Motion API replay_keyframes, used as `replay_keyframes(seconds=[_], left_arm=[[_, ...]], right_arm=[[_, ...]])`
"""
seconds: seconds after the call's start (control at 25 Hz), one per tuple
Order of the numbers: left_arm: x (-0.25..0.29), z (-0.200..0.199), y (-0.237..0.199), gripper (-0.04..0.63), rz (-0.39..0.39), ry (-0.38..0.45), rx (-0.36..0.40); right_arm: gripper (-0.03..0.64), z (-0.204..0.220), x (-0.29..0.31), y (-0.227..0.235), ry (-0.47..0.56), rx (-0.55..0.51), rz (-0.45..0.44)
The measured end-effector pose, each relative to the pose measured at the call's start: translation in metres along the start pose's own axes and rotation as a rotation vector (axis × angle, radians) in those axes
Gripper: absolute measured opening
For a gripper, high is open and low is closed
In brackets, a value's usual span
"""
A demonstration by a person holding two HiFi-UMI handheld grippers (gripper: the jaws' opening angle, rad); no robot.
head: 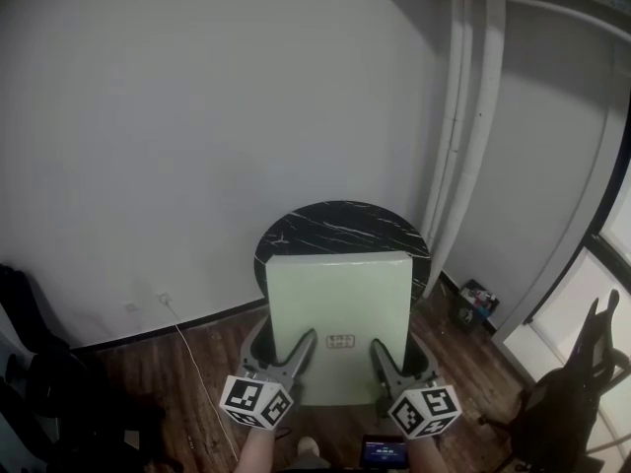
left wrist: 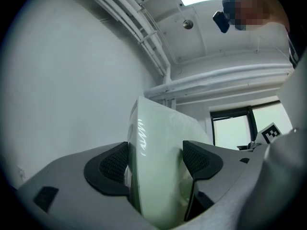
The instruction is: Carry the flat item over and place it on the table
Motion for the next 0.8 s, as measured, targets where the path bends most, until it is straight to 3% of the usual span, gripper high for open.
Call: replay_keyframes(seconds=[0.44, 0.8], left_arm=[[0.043, 0.020, -0.028, 0.353, -0.005, -0.003, -0.011], [0.142, 0.037, -0.106, 0.353, 0.005, -0.021, -0.035]], right_arm=[[0.239, 0.017, 0.043, 0.028, -0.016, 0.009, 0.000], [0.239, 0.033, 0.158, 0.069, -0.040, 0.004, 0.028]])
Point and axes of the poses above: the fingertips, and each gripper's own axes: x forward along the fingers, y to its right, z out of its underside, the point moved 3 cm from there along -x, backward along the fingers, and after that the axes turned 6 degrees about -x, right-handed, at the moved point
